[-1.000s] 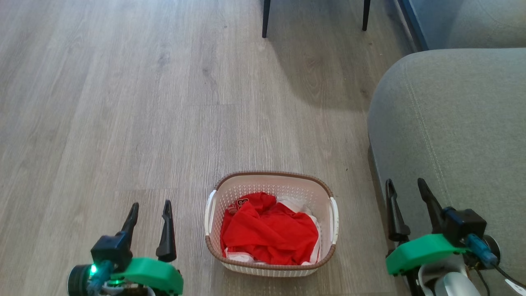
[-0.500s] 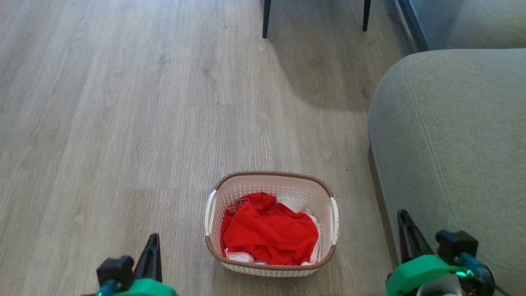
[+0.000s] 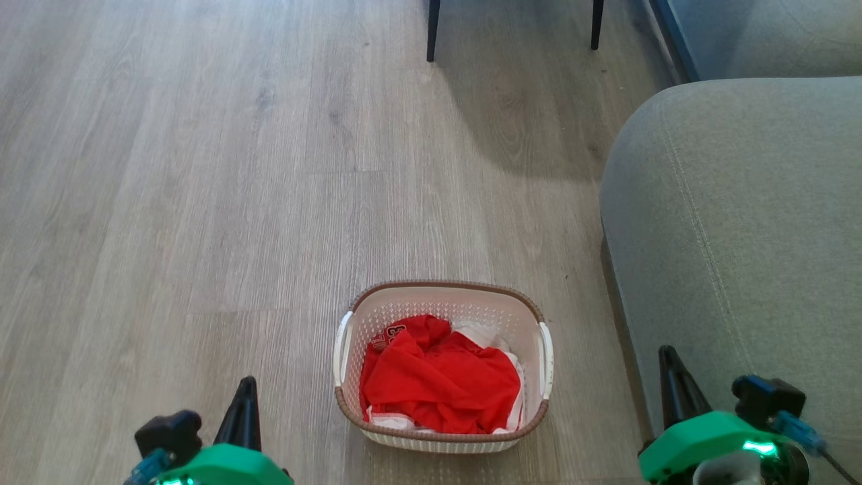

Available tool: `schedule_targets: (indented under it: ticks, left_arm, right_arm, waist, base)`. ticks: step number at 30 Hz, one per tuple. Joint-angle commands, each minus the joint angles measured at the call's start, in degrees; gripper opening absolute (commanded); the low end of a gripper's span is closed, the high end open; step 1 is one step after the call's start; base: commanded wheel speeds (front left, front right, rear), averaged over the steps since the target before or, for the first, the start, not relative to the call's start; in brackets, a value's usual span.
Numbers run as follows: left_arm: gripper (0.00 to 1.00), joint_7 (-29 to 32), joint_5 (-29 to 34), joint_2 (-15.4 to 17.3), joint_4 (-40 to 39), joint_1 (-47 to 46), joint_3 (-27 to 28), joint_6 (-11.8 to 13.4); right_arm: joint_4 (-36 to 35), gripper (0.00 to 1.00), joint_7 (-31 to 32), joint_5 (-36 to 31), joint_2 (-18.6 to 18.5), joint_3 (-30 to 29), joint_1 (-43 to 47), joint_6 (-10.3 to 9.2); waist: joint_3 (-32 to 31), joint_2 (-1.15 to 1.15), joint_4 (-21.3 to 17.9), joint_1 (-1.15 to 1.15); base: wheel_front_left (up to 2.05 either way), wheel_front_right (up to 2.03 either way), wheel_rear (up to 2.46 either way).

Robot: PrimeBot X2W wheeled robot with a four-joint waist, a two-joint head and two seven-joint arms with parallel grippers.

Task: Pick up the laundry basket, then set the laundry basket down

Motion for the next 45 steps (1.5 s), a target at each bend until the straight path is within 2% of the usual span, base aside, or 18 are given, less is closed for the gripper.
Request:
schedule_targets:
  ticks: [1,45]
  left_arm:
    - [0.0,0.2,-1.2,0.3,-1.8,-2.6,1.3,-0.3]
    - [0.0,7.0,-29.1,0.6,-1.8,-6.8,6.0,-3.2]
  right_arm:
    - [-1.7,0.0,0.4,1.3,-0.8,-0.4,-2.9,0.01]
    - [-1.1,0.0,6.8,29.1,-1.6,-3.7,-5.6,0.03]
  waist:
    - [0.0,0.0,0.0,0.0]
    - [0.3,0.0,-1.0,0.0]
  base:
    - [0.0,0.0,0.0]
    - [0.0,0.0,0.0]
